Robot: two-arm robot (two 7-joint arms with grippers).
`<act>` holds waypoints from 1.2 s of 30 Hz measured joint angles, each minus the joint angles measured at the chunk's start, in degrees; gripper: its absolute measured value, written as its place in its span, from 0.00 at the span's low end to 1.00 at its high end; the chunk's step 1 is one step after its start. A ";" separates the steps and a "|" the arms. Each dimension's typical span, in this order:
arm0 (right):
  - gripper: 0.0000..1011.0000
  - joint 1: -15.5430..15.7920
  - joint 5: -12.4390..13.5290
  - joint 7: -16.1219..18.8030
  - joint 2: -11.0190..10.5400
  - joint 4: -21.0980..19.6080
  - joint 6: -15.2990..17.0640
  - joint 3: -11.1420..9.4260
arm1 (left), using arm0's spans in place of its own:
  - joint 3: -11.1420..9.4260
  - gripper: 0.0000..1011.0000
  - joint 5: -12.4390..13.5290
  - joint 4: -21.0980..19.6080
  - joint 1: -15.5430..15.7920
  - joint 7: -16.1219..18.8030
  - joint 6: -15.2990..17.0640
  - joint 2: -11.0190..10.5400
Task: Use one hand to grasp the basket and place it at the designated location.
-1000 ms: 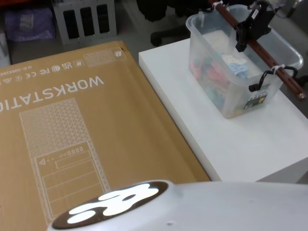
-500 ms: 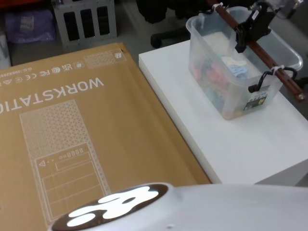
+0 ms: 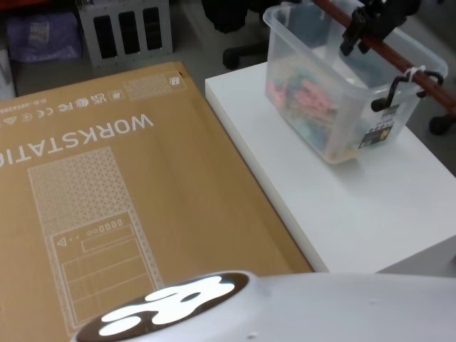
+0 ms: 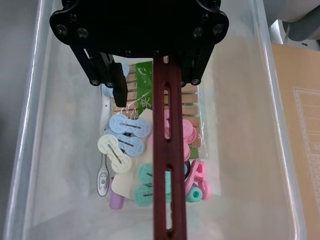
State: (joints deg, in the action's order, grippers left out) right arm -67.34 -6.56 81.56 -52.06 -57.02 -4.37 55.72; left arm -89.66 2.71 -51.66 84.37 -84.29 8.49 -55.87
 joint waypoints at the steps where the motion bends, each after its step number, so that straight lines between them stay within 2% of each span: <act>1: 0.48 -0.01 0.12 0.03 -0.12 -0.19 -0.03 -0.10 | 0.00 0.00 0.00 0.00 0.00 0.00 0.00 0.00; 6: 0.62 -0.15 1.14 0.37 -1.52 -2.83 0.06 -1.11 | 0.00 0.00 0.00 0.00 0.00 0.00 0.00 0.00; 9: 0.76 -0.25 1.49 0.56 -1.95 -3.86 0.19 -1.40 | 0.00 0.00 0.00 0.01 0.00 0.00 0.00 0.00; 13: 0.83 -0.26 1.58 0.64 -2.01 -4.09 0.27 -1.41 | 0.00 0.00 0.01 0.01 0.00 0.00 0.00 0.00; 14: 0.88 -0.26 1.64 0.64 -2.01 -4.11 0.28 -1.42 | 0.00 0.00 0.01 0.00 0.00 0.00 0.00 0.00; 19: 0.99 -0.25 1.67 0.79 -1.94 -3.75 0.28 -1.44 | 0.00 0.00 0.01 0.01 0.00 0.00 0.00 0.00; 36: 0.99 -0.15 1.98 0.96 -2.54 -3.41 0.02 -1.64 | 0.00 0.00 0.00 0.01 0.00 0.00 0.00 0.00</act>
State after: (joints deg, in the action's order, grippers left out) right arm -67.49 -4.57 82.52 -54.60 -60.44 -4.35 54.08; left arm -89.65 2.71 -51.64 84.37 -84.29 8.49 -55.87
